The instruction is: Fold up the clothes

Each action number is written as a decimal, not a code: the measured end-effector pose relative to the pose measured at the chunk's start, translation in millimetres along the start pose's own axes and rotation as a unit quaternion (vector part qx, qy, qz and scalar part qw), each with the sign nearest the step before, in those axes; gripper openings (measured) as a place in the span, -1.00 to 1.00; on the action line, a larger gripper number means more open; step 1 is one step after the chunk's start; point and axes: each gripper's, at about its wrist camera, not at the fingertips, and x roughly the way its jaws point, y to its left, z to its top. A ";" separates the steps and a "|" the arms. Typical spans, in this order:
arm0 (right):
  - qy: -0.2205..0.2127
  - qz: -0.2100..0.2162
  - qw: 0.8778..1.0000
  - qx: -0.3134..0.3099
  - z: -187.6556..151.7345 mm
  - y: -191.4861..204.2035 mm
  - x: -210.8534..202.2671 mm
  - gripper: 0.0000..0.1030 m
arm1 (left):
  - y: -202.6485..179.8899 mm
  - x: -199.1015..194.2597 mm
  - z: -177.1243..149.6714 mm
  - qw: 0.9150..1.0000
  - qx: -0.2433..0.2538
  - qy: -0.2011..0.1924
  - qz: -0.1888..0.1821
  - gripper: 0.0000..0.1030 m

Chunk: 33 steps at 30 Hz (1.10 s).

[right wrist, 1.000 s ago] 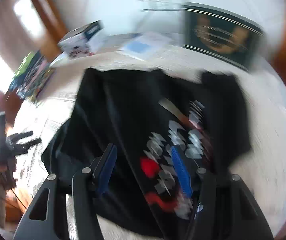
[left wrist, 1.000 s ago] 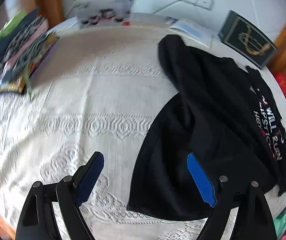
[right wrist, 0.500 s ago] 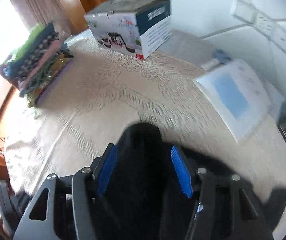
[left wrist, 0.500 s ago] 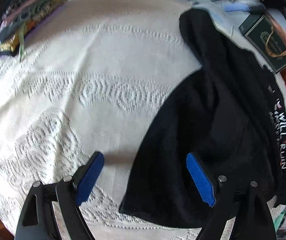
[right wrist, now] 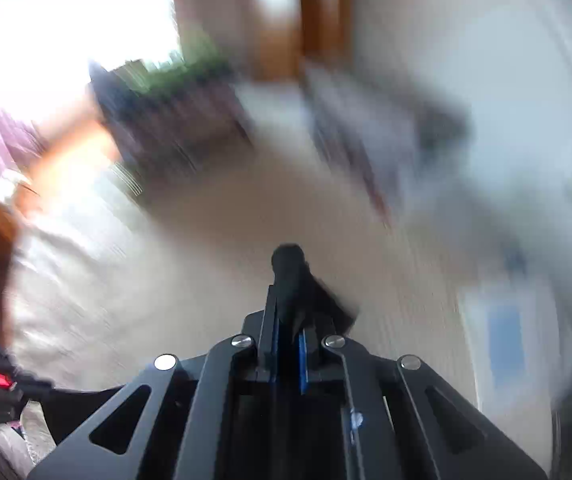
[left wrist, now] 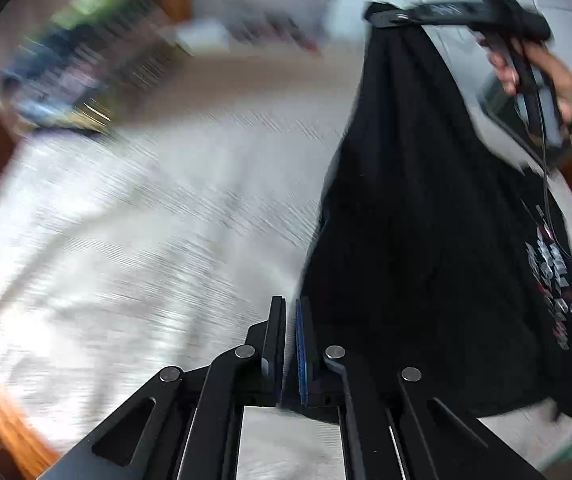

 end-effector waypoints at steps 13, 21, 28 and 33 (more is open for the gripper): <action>0.058 -0.171 0.961 0.208 -109.8 -55.6 -118.7 0.30 | 17.7 44.0 28.6 0.997 0.015 0.063 -0.038 -0.63; 0.114 -0.269 0.859 0.420 -351.4 -64.7 -281.7 0.38 | -7.5 66.5 22.0 0.993 0.066 0.083 -0.052 0.78; 0.124 -0.278 0.783 0.542 -489.3 2.5 -353.2 0.54 | -29.3 80.1 8.7 0.990 0.107 0.086 -0.042 0.78; 0.118 -0.284 0.751 0.584 -526.0 45.8 -363.0 0.56 | -44.1 90.0 -0.6 0.986 0.136 0.087 -0.036 0.80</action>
